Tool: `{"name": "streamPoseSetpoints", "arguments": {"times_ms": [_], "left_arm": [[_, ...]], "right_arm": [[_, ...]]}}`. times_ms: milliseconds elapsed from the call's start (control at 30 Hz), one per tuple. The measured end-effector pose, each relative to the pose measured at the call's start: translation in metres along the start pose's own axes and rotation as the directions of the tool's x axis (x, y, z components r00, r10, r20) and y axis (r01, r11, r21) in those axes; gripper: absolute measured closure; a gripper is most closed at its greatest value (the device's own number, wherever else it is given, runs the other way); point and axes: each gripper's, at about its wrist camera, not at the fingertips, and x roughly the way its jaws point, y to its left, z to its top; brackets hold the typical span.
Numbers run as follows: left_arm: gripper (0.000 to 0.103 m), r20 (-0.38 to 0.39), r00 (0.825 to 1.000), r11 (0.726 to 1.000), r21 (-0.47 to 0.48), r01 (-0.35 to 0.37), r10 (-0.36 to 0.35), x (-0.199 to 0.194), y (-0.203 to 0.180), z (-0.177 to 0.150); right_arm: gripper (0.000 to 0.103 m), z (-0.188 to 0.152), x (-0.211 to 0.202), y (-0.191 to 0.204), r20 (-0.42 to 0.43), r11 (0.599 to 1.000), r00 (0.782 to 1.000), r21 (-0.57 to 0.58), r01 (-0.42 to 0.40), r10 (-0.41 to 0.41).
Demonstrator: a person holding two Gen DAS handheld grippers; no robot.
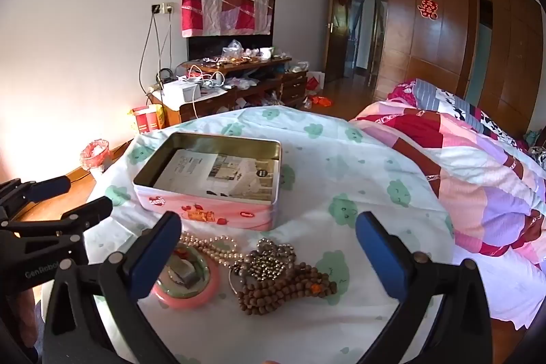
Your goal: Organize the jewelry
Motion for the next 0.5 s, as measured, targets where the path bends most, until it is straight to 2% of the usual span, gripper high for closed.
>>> {"name": "streamPoseSetpoints", "arguments": {"times_ms": [500], "left_arm": [[0.030,-0.001,1.000,1.000,0.022,0.010,-0.010,-0.001,-0.005,-0.002]], "right_arm": [[0.000,-0.006,-0.002,-0.008,0.005,0.999,1.000,0.023,-0.025,0.025]]}}
